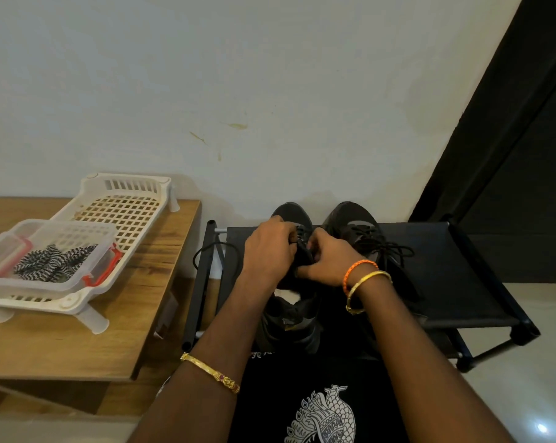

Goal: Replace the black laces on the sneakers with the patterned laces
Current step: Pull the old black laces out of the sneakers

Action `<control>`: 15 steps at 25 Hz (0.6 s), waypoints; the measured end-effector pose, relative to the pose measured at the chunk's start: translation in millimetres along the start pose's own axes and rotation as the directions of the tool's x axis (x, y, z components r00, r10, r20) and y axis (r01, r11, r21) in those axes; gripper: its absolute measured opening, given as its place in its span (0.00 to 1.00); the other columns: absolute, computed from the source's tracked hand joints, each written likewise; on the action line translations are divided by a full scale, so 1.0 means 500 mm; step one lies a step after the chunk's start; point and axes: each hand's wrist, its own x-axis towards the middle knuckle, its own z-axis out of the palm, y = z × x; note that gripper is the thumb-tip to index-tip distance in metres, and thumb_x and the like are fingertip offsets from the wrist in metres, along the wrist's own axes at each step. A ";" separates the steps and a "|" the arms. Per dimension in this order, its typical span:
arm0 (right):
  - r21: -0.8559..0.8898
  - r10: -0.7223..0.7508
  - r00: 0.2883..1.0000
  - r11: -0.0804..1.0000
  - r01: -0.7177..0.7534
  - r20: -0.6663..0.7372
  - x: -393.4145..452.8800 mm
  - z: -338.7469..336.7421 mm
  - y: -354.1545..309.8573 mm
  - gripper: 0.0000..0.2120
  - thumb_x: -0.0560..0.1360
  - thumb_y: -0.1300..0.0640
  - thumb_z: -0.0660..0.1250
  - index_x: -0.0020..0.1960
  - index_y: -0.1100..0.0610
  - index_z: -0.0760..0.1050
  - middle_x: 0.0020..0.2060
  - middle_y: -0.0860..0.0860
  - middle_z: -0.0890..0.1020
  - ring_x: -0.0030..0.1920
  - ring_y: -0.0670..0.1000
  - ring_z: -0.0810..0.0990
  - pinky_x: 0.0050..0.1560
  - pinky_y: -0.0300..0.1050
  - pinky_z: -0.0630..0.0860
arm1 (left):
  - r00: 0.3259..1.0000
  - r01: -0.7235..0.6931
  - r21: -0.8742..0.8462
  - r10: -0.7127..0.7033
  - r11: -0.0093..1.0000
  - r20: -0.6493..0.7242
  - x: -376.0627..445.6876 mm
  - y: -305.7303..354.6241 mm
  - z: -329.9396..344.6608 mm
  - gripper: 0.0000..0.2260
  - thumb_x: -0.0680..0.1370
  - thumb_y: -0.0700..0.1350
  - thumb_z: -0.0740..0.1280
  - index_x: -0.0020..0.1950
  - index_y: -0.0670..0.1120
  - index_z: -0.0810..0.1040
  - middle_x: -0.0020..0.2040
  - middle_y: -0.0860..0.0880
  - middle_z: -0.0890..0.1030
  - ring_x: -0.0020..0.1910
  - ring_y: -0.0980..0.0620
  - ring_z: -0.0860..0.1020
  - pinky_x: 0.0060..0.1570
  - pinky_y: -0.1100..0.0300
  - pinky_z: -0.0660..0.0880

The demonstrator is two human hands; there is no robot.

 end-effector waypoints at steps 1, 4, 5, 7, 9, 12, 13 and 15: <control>-0.040 -0.004 0.999 0.999 0.002 -0.041 0.008 0.010 -0.001 0.14 0.70 0.56 0.70 0.49 0.57 0.66 0.42 0.55 0.76 0.41 0.55 0.75 0.40 0.45 0.73 | 1.000 -0.009 -0.007 0.009 1.000 0.001 0.000 -0.002 0.001 0.04 0.78 0.41 0.64 0.49 0.43 0.78 0.51 0.45 0.76 0.49 0.45 0.75 0.45 0.53 0.71; -0.032 0.057 0.981 0.997 -0.064 -0.186 0.022 0.030 -0.010 0.12 0.72 0.54 0.65 0.52 0.60 0.70 0.50 0.60 0.78 0.49 0.60 0.77 0.47 0.47 0.74 | 1.000 -0.028 -0.019 0.028 0.999 0.004 0.001 -0.009 0.002 0.05 0.77 0.40 0.62 0.48 0.42 0.77 0.49 0.45 0.76 0.48 0.45 0.75 0.45 0.53 0.69; -0.016 0.085 0.977 0.996 -0.090 -0.193 0.024 0.033 -0.013 0.13 0.73 0.53 0.65 0.53 0.61 0.72 0.51 0.60 0.78 0.50 0.60 0.77 0.47 0.47 0.74 | 1.000 -0.028 -0.026 0.028 0.999 0.003 0.002 -0.011 0.003 0.05 0.77 0.40 0.62 0.48 0.42 0.77 0.48 0.45 0.76 0.48 0.46 0.75 0.45 0.54 0.69; 0.006 0.118 0.978 0.993 -0.118 -0.170 0.029 0.036 -0.012 0.13 0.73 0.53 0.64 0.52 0.60 0.72 0.51 0.61 0.78 0.51 0.61 0.78 0.47 0.47 0.75 | 1.000 0.007 -0.082 -0.008 0.997 -0.011 0.000 -0.015 0.005 0.03 0.77 0.41 0.64 0.47 0.44 0.77 0.46 0.48 0.77 0.46 0.48 0.75 0.44 0.57 0.68; 0.031 0.142 0.978 0.990 -0.138 -0.154 0.033 0.032 -0.008 0.10 0.72 0.53 0.64 0.48 0.59 0.71 0.51 0.61 0.79 0.50 0.61 0.78 0.47 0.48 0.76 | 0.991 0.126 -0.226 -0.132 0.966 -0.013 0.002 -0.023 0.005 0.02 0.77 0.43 0.66 0.44 0.46 0.76 0.40 0.53 0.77 0.42 0.52 0.75 0.43 0.59 0.69; 0.059 0.181 0.975 0.983 -0.175 -0.131 0.038 0.027 -0.001 0.09 0.72 0.54 0.65 0.48 0.59 0.72 0.47 0.59 0.78 0.45 0.58 0.77 0.44 0.45 0.75 | 0.875 0.442 -0.641 -0.459 0.628 0.154 0.012 -0.042 0.009 0.05 0.78 0.41 0.65 0.42 0.45 0.74 0.43 0.47 0.79 0.43 0.51 0.77 0.44 0.58 0.75; 0.070 0.188 0.975 0.981 -0.181 -0.119 0.037 0.027 0.000 0.10 0.72 0.54 0.65 0.49 0.59 0.73 0.45 0.58 0.77 0.44 0.57 0.76 0.43 0.44 0.74 | 0.810 0.510 -0.756 -0.523 0.409 0.263 0.014 -0.044 0.008 0.06 0.79 0.40 0.64 0.42 0.43 0.74 0.45 0.44 0.80 0.44 0.50 0.78 0.45 0.59 0.77; 0.089 0.192 0.976 0.979 -0.184 -0.104 0.037 0.025 0.001 0.10 0.72 0.54 0.65 0.49 0.60 0.74 0.43 0.56 0.76 0.43 0.57 0.76 0.42 0.43 0.73 | 0.733 0.548 -0.830 -0.540 0.109 0.413 0.014 -0.039 -0.001 0.07 0.80 0.37 0.61 0.43 0.42 0.75 0.44 0.44 0.79 0.41 0.53 0.77 0.42 0.63 0.77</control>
